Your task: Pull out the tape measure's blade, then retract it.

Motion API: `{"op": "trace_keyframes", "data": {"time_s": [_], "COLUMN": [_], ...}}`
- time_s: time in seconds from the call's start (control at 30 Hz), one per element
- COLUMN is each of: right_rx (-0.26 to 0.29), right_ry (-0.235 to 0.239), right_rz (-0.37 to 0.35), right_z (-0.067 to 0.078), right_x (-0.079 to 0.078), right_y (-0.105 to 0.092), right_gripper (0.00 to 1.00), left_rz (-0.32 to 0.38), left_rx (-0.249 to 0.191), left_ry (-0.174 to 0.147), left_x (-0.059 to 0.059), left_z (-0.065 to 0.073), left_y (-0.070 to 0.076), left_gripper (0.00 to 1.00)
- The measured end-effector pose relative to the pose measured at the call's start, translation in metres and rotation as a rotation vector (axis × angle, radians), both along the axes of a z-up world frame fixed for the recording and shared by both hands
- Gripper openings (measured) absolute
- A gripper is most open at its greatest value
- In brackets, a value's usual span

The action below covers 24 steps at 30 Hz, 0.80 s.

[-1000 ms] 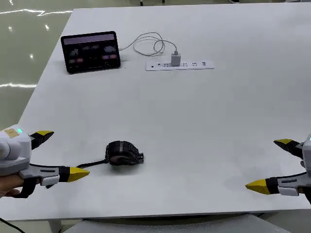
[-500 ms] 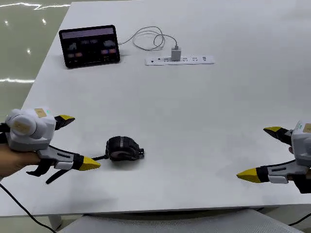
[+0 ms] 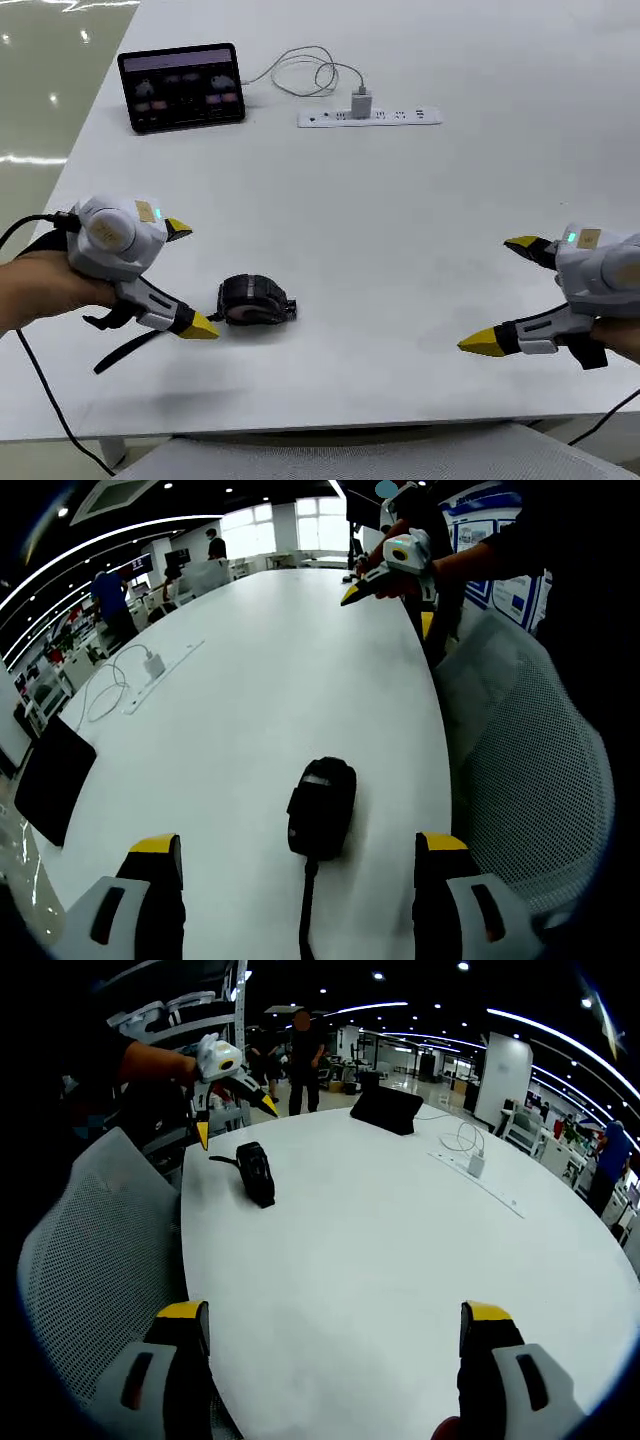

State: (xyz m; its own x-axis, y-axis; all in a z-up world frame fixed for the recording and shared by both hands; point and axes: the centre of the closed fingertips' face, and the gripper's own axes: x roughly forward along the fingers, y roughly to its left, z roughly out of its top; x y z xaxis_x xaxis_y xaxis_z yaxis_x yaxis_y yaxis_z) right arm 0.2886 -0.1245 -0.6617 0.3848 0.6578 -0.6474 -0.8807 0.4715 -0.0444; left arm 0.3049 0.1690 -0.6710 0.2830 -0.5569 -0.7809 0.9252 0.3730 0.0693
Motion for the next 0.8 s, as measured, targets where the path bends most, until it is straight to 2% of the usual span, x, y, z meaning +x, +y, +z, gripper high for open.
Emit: {"op": "trace_keyframes", "data": {"time_s": [0.17,0.3,0.37,0.47,0.57,0.6,0.7,0.73,0.8], "right_rx": [0.031,0.025,0.036,0.036,0.04,0.04,0.04,0.043,0.036], "right_ry": [0.004,0.0,-0.009,0.005,-0.005,-0.028,-0.028,-0.047,-0.042], "right_rz": [0.06,0.106,0.145,0.18,0.223,0.243,0.283,0.298,0.319], "right_z": [0.002,0.0,-0.001,-0.005,-0.007,-0.008,-0.012,-0.012,-0.015], "right_x": [0.001,0.002,0.002,0.002,0.003,0.005,0.007,0.009,0.011], "right_y": [0.026,0.043,0.051,0.059,0.071,0.076,0.091,0.096,0.106], "right_gripper": [1.0,1.0,0.98,0.93,0.9,0.91,0.89,0.91,0.91], "left_rz": [-0.046,-0.075,-0.09,-0.107,-0.14,-0.147,-0.163,-0.164,-0.171], "left_rx": [0.019,0.041,0.046,0.069,0.117,0.126,0.129,0.13,0.141], "left_ry": [0.006,0.025,0.037,0.048,0.039,0.045,0.06,0.061,0.068], "left_x": [0.004,0.003,0.003,0.003,0.003,0.003,0.003,0.004,0.005], "left_z": [-0.007,-0.014,-0.017,-0.023,-0.031,-0.034,-0.037,-0.037,-0.039], "left_y": [-0.012,-0.019,-0.024,-0.03,-0.032,-0.033,-0.038,-0.039,-0.042], "left_gripper": [0.91,0.86,0.83,0.77,0.72,0.72,0.67,0.66,0.64]}}
